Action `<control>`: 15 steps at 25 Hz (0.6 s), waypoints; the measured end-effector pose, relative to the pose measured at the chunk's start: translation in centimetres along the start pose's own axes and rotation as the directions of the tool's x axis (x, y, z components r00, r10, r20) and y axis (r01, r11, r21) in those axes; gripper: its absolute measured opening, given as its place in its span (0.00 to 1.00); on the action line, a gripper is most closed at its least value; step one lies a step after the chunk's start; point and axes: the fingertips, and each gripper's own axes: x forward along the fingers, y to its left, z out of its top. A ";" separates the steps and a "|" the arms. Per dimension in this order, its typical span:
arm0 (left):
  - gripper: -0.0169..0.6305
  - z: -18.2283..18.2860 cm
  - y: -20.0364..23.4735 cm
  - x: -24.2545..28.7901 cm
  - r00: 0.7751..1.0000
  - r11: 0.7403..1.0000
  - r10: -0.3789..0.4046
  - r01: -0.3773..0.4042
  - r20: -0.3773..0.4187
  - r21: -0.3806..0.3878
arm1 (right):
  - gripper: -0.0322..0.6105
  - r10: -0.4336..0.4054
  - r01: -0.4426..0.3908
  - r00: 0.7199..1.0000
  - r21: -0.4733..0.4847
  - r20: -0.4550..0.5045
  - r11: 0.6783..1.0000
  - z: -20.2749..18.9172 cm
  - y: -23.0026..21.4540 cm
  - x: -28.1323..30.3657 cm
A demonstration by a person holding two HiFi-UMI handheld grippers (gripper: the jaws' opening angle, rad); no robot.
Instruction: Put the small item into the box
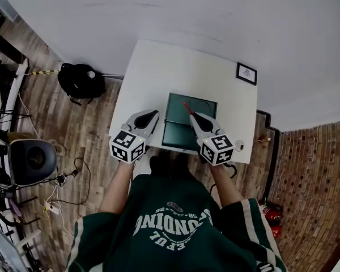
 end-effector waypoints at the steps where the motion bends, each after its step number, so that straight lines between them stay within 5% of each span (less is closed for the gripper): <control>1: 0.11 -0.1 0.1 0.0 1.000 1.000 0.009 -0.009 0.002 -0.004 | 0.08 0.011 -0.011 1.000 -0.017 -0.008 1.000 -0.1 0.1 0.1; 9: 0.11 -1.2 0.6 -1.0 0.996 0.995 0.090 -0.090 -0.004 -0.044 | 0.08 0.126 -0.137 0.985 -0.087 -0.122 0.987 -3.6 1.2 1.7; 15: 0.11 -2.4 0.6 -1.9 0.989 0.986 0.147 -0.147 -0.003 -0.078 | 0.07 0.178 -0.221 0.935 -0.111 -0.307 0.969 -11.0 0.7 1.5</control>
